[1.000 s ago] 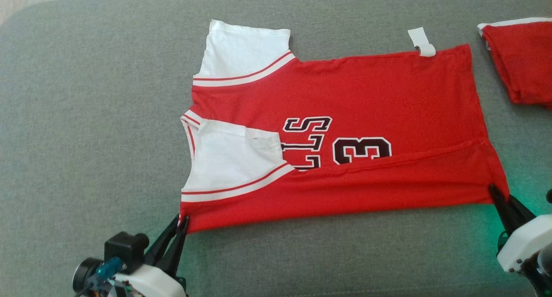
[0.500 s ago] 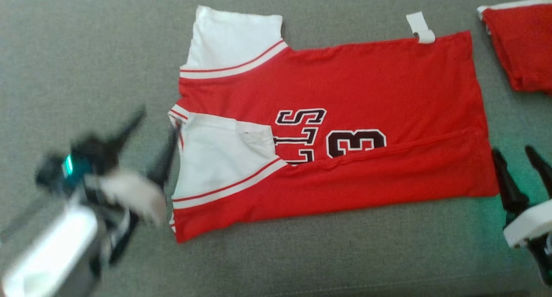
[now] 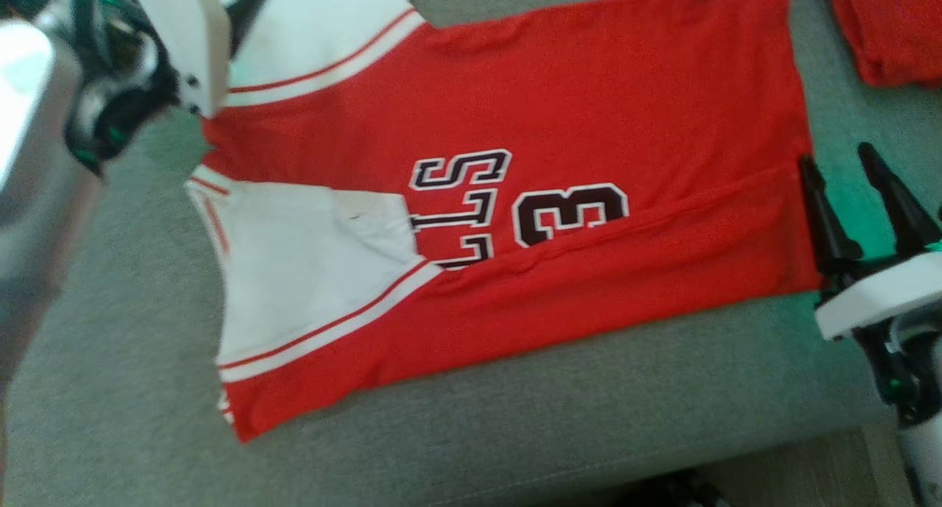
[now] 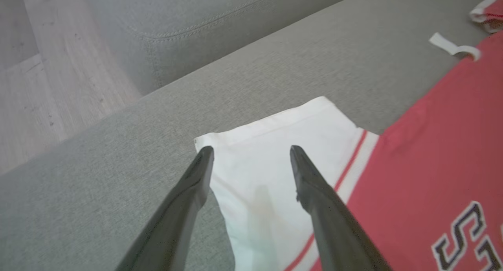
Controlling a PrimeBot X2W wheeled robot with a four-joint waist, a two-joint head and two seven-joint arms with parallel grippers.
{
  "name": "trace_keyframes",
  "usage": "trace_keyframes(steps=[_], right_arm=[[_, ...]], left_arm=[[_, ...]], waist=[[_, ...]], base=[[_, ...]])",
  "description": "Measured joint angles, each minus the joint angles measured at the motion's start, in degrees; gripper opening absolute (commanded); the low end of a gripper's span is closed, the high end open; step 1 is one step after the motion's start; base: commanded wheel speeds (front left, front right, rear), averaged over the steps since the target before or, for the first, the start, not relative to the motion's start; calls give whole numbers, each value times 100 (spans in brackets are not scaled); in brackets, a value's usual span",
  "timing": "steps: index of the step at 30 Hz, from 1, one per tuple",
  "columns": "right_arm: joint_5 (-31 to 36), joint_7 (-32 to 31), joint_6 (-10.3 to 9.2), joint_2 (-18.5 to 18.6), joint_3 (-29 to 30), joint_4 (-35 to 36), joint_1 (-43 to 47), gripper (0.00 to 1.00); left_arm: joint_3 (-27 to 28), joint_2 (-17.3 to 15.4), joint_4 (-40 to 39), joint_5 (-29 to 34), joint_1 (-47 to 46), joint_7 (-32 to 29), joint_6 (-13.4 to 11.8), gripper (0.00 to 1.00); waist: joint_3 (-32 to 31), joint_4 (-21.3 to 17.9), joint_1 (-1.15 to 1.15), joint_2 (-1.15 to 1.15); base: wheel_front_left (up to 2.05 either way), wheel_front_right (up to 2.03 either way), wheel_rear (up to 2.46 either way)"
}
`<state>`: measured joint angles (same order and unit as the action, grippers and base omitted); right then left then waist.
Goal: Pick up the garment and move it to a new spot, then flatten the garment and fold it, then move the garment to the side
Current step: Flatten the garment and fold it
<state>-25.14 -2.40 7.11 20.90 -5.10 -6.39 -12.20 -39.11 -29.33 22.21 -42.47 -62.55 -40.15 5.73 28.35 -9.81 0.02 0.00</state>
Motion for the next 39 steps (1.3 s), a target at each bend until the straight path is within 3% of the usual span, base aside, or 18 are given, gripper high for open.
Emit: trace_keyframes(steps=[5,15,16,17,18,19,25,30,39], right_arm=[[-12,175,0,-60,-142,-180,-152,100],[-102,400,0,-166,-254,-501,-165,100],[-119,420,0,-189,-275,-530,-180,100],[-144,443,0,-198,-294,-554,-202,100],[-159,443,0,-197,-303,-577,-233,100],[-159,446,0,-193,-300,-589,-260,100],[-208,449,0,-156,-265,-625,-314,100],[-226,343,0,-19,-279,-535,-649,100],[-693,-687,0,299,-719,-800,-1985,100]], left_arm=[[-110,-246,784,252,-411,-113,38,100],[-162,-472,1519,427,-787,40,91,100],[-162,-472,1572,413,-797,38,92,87],[-160,-472,1618,375,-799,27,94,44],[-162,-469,1636,303,-801,-16,138,8],[-163,-454,1637,235,-802,-52,137,0],[-185,-424,1582,2,-813,-101,142,0],[-358,-416,1472,2,-804,224,143,0],[-776,-249,1027,-58,-1002,745,144,0]], waist=[[265,-387,-1,0],[546,-837,-2,0],[553,-864,-2,0],[556,-885,-3,0],[552,-899,-2,0],[545,-903,-2,0],[525,-839,-2,0],[474,-677,-2,0],[441,-189,-2,0]], base=[[0,0,0],[0,0,0],[0,0,0],[0,0,0],[0,0,0],[0,0,0],[0,0,0],[0,0,0],[0,0,0]])
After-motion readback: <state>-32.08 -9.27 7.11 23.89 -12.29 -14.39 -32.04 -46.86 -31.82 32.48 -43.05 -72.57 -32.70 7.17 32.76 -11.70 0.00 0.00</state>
